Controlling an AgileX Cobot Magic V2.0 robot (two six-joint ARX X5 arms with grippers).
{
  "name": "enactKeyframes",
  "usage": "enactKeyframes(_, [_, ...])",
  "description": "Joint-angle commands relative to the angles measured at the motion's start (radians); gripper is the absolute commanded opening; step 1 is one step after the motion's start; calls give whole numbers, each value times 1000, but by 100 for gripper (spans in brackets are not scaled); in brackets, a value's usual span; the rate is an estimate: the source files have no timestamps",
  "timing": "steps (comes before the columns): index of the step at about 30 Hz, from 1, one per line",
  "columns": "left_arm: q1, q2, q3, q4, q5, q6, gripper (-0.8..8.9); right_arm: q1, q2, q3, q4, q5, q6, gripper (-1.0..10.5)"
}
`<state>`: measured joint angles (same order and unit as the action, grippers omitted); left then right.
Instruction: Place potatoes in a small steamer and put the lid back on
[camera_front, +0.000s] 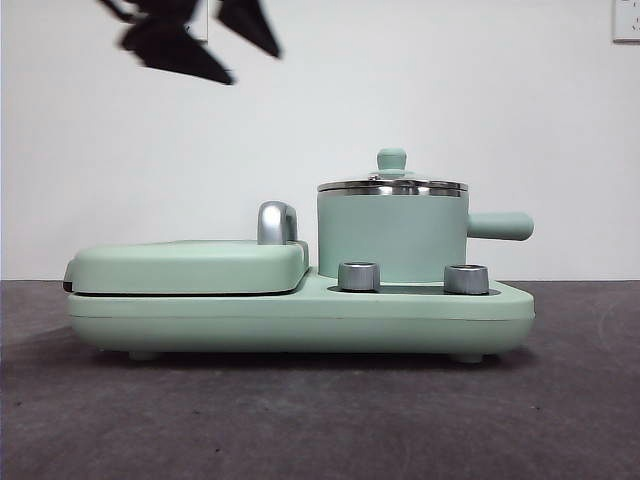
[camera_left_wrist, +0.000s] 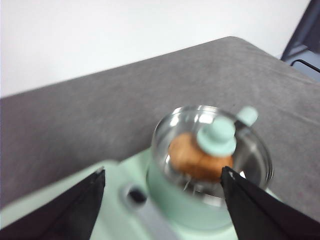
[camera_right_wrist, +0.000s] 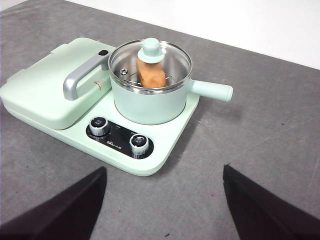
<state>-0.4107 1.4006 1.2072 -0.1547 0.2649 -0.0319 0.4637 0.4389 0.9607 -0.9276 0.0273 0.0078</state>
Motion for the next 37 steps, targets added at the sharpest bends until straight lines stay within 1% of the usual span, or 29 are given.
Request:
enactKeyframes(1, [32,-138,-138,23,5,-48,374,5,3,12,7,0,11,358])
enactKeyframes(5, [93,-355,-341,11,5,-74,373,5,3,12,7,0,11,358])
enactKeyframes(7, [116,-460,-412,-11,5,-103,371,5,3,12,6,0,11,358])
enactKeyframes(9, [133,-554,-455,-64,5,-113,371,5,4,12,6,0,11,358])
enactKeyframes(14, [150,-745,-475,-294,4,-111,371,5,4,12,6,0,11,358])
enactKeyframes(17, [150,-832,-475,-388,-3,-111,371,5,4,12,6,-1,11,358])
enactKeyframes(21, [150,-923,-475,-445,-6,-105,371,5,4,12,-17,-1,12,358])
enactKeyframes(25, [149,-980,-475,-470,-5,-127,365,5,3,12,-54,-4,12,353])
enactKeyframes(26, [149,-992,-475,-471,-5,-127,249,5,3,12,-52,-3,12,288])
enactKeyframes(27, [148,-1002,-475,-474,-2,-127,-32,5,3,12,-50,-4,12,35])
enactKeyframes(28, [149,-1011,-475,-468,-2,-136,38,5,3,12,-46,-3,7,9])
enactKeyframes(29, [149,-1015,-475,-453,-3,-135,4,5,3,12,-33,1,8,22])
enactKeyframes(32, [149,-1017,-475,-448,-3,-141,6,7,2,12,-18,-16,12,15])
enactKeyframes(37, [149,-1017,-475,-452,-4,-135,6,7,1,12,-14,-16,11,14])
